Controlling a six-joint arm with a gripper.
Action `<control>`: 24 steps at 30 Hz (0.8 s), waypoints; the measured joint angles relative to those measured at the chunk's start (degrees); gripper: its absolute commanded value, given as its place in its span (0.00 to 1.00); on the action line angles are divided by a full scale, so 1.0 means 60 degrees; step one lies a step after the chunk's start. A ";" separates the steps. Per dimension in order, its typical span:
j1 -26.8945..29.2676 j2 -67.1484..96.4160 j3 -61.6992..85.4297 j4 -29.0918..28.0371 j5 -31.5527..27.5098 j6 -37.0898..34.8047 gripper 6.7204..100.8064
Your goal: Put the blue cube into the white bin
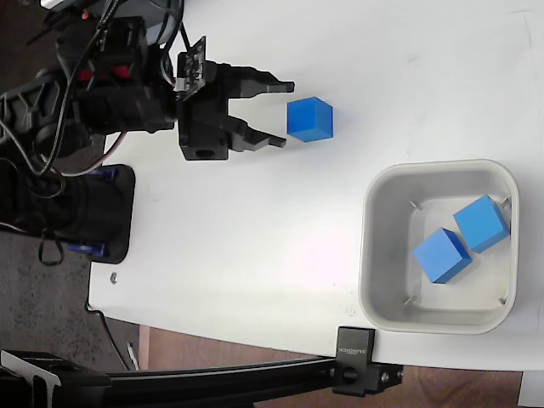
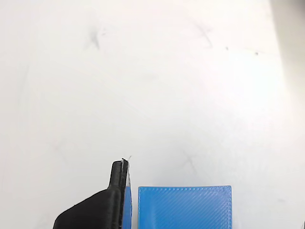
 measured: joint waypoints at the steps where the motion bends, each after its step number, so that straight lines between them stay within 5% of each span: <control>1: 0.0000 -0.0103 -0.0044 -0.0044 0.0000 0.0000 0.99; 24: -0.0264 -0.0835 -0.0044 -0.0937 -0.0205 0.0308 0.99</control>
